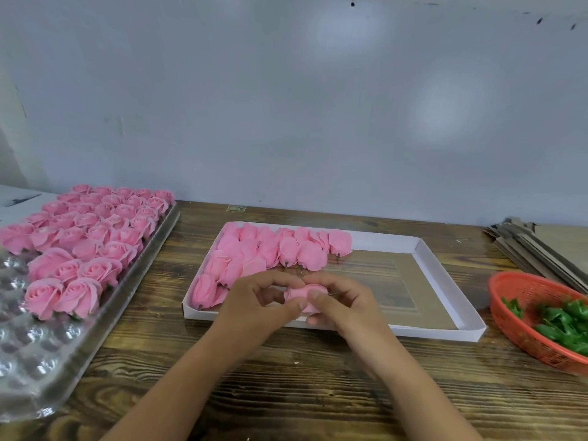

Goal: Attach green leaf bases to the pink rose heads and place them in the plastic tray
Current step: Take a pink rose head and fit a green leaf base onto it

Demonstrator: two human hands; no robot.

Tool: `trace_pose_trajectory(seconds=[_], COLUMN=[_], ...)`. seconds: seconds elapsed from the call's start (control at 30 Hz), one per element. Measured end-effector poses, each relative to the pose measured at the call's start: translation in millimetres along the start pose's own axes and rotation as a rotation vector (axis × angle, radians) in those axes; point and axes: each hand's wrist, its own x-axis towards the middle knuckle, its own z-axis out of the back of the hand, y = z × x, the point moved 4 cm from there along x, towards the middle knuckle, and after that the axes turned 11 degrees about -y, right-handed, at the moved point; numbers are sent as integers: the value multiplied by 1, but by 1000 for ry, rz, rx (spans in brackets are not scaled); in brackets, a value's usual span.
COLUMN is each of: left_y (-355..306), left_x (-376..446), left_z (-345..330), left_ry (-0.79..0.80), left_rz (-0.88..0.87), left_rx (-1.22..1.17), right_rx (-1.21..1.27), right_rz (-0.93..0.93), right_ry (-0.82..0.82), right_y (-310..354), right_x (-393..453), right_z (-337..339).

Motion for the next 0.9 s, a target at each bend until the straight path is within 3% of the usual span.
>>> trace_pose_trajectory(seconds=[0.13,0.3,0.43,0.53,0.7,0.9], left_y=[2,3,3,3,2,2], left_x=[2,4,3,3,3,3], left_z=[3,3,3,3,2,3], left_ry=[-62,-76,-87,-85,-84,-73], left_rz=[35,47,47,52,66,69], left_rx=[19,24,34,35,34,36], right_rx=[-58,-229,-733,-912,-1114,-1356], right_rz=[17,96,114,-55,-433,-552], right_ry=[-80,-487,-728,-864,-842,-579], right_y=[8,33,58,55,22,4], right_x=[4,17,18,13,36,39], right_z=[9,68,151,219,314,317])
